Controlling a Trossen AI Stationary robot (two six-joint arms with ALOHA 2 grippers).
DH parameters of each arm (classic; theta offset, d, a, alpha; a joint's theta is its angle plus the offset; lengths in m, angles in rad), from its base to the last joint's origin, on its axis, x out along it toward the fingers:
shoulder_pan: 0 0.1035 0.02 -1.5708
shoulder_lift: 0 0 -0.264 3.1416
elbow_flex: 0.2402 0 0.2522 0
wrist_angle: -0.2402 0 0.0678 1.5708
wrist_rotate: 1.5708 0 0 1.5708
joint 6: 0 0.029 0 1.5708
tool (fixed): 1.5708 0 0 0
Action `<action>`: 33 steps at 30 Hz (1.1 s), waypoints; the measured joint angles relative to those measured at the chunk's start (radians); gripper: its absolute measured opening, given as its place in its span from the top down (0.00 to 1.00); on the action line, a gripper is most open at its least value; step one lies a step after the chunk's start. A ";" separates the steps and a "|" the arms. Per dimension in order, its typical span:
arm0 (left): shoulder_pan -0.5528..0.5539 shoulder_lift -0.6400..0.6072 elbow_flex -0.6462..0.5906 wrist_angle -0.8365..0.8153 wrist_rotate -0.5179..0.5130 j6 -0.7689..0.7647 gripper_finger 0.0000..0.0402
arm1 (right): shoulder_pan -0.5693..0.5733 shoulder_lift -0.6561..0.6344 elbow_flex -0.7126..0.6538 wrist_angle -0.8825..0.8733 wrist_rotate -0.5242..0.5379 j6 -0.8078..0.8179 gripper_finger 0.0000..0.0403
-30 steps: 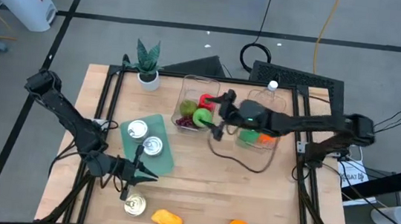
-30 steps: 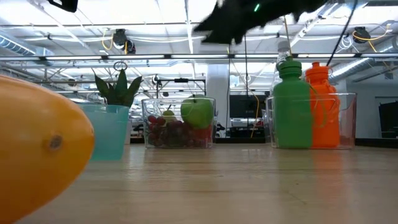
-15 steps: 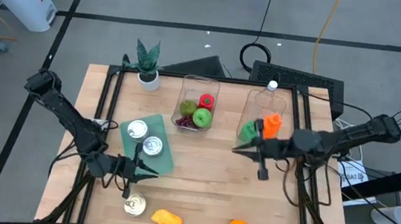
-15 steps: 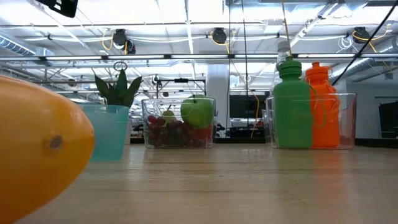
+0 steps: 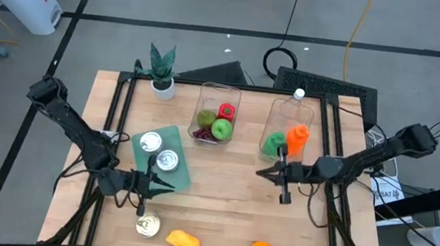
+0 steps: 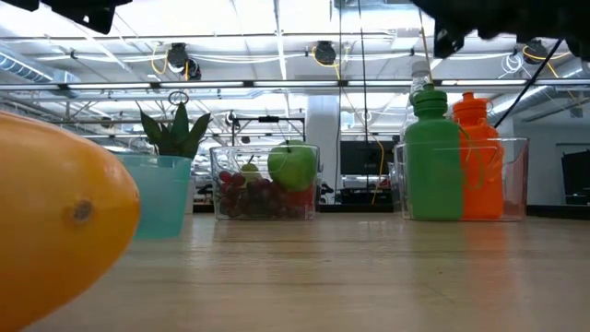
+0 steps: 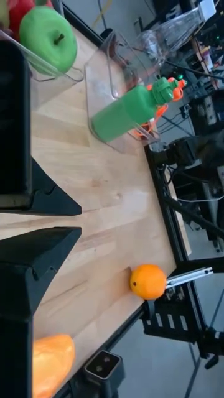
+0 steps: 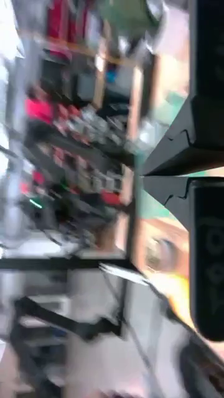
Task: Pick & Place Food Item
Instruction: Put the mango into the left transparent bin
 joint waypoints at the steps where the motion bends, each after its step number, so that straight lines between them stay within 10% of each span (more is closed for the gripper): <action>1: 0.000 0.000 0.000 -0.007 0.000 0.000 0.88 | -0.004 0.007 0.001 -0.026 -0.018 0.009 1.00; 33: 0.152 0.123 0.000 -0.055 0.125 -0.233 0.88 | 0.014 0.231 0.196 -0.095 0.014 -0.115 1.00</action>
